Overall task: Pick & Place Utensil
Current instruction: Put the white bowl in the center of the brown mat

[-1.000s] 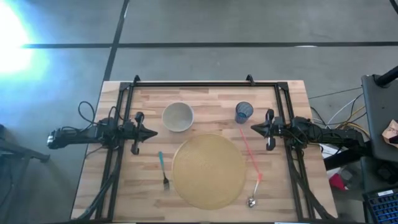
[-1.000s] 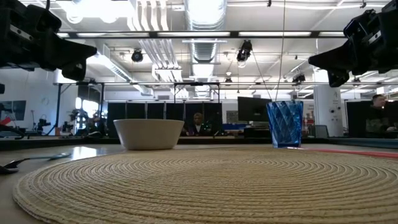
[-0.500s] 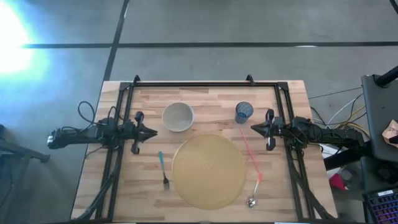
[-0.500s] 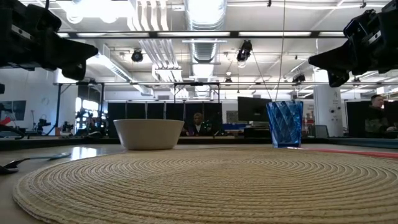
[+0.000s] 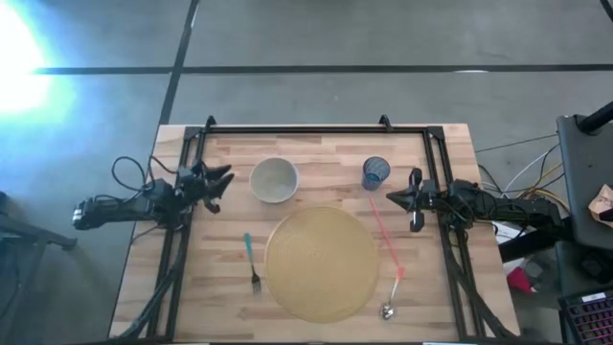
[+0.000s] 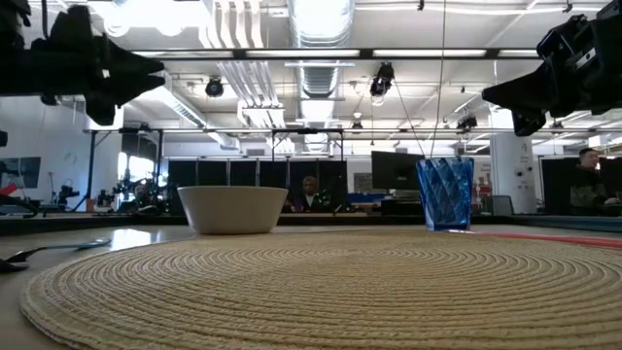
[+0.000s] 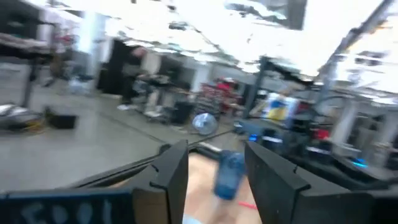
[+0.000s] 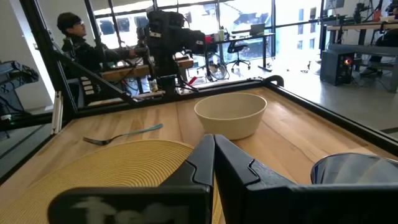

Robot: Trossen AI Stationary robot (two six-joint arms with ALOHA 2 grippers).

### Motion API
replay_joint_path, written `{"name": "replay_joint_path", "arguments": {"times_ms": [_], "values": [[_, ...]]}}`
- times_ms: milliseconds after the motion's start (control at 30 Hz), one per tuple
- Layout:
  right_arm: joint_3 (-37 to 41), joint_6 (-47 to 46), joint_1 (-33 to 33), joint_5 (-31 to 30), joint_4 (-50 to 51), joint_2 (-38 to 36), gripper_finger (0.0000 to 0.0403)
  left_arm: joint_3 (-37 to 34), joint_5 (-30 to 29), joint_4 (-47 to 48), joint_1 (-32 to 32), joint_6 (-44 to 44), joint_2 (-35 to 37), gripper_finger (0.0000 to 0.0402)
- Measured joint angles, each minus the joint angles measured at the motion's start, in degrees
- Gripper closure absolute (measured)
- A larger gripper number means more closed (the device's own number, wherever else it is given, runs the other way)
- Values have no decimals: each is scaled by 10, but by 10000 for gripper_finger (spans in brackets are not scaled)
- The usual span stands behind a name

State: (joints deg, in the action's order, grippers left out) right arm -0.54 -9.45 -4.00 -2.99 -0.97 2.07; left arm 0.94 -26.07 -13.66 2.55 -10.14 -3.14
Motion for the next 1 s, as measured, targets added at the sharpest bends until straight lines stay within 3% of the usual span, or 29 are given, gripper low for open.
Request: {"name": "replay_joint_path", "arguments": {"times_ms": [267,600,833,1000], "values": [[0,0,0,0,0,0,394,49,-49,-2,0,12,-48,250],[0,0,0,0,0,0,394,114,-116,19,12,-22,-166,250],[0,0,0,0,0,0,394,198,-115,150,49,-98,-244,250],[0,0,0,0,0,0,394,280,-104,299,89,-146,-290,250]]}}
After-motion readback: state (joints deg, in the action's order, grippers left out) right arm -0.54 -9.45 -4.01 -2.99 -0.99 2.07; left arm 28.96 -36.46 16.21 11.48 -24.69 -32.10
